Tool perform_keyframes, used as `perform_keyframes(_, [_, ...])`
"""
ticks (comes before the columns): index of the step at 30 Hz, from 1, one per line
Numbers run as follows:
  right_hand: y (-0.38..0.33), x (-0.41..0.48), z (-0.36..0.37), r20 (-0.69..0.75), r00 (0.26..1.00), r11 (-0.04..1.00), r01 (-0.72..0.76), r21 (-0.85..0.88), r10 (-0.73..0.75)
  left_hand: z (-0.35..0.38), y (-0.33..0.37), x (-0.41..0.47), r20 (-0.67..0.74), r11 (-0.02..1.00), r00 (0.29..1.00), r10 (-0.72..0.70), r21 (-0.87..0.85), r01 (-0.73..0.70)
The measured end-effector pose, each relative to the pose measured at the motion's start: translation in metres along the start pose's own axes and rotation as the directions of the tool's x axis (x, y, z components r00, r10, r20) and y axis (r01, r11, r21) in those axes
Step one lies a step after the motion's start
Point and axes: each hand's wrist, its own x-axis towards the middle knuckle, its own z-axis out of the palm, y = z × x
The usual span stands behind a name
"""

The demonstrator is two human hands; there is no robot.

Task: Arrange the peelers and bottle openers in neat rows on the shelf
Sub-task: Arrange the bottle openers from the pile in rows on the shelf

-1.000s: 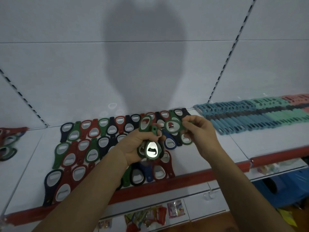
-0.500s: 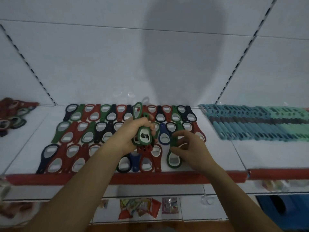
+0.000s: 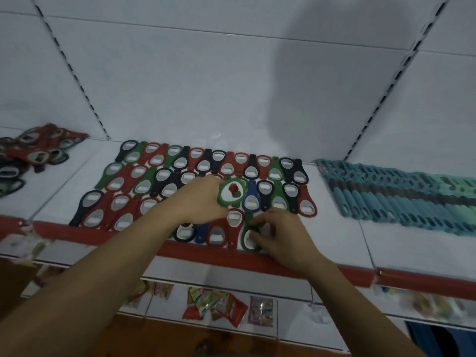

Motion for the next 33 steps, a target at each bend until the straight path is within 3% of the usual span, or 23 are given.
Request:
perform_keyframes(3, [-0.001, -0.001, -0.001, -0.002, 1.0, 1.0, -0.011, 0.007, 0.011, 0.01, 0.001, -0.001, -0.002, 0.991, 0.999, 0.036, 0.13, -0.035])
perform_keyframes(8, [-0.006, -0.005, -0.001, -0.007, 0.998, 0.997, -0.067, 0.027, 0.067, 0.019, -0.002, 0.0, 0.039, 0.984, 0.999, 0.026, 0.175, -0.033])
perform_keyframes(14, [-0.01, -0.006, 0.001, 0.01, 0.995, 0.994, -0.097, -0.043, 0.097, 0.029, -0.004, -0.003, 0.052, 0.929, 0.998, 0.046, 0.366, -0.062])
perform_keyframes(20, [-0.01, -0.007, 0.007, -0.055, 0.994, 0.994, -0.096, -0.048, 0.094, 0.029, -0.006, 0.001, 0.038, 0.937, 0.996, 0.083, 0.337, -0.091])
perform_keyframes(22, [-0.009, -0.009, 0.006, -0.111, 0.988, 0.992, -0.098, 0.08, 0.106, 0.029, -0.006, 0.003, 0.026, 0.946, 0.996, 0.083, 0.311, -0.087])
perform_keyframes(23, [-0.01, -0.01, 0.004, -0.126, 0.985, 0.967, -0.085, 0.239, 0.118, 0.029, -0.004, 0.005, 0.025, 0.944, 0.996, 0.082, 0.317, -0.086])
perform_keyframes(25, [-0.017, -0.005, -0.003, -0.097, 0.987, 0.814, -0.051, 0.579, 0.131, 0.031, 0.002, 0.007, 0.045, 0.938, 0.995, 0.088, 0.331, -0.098])
perform_keyframes(26, [-0.021, -0.002, -0.005, -0.102, 0.986, 0.755, -0.032, 0.655, 0.131, 0.032, 0.004, 0.008, 0.057, 0.937, 0.993, 0.101, 0.329, -0.114])
perform_keyframes(29, [-0.027, 0.009, -0.007, -0.206, 0.96, 0.789, -0.022, 0.614, 0.187, 0.034, 0.009, 0.011, 0.062, 0.944, 0.987, 0.148, 0.29, -0.159])
perform_keyframes(33, [-0.025, 0.013, -0.013, -0.231, 0.944, 0.785, -0.046, 0.617, 0.237, 0.027, 0.009, 0.015, 0.061, 0.972, 0.985, 0.159, 0.163, -0.167])
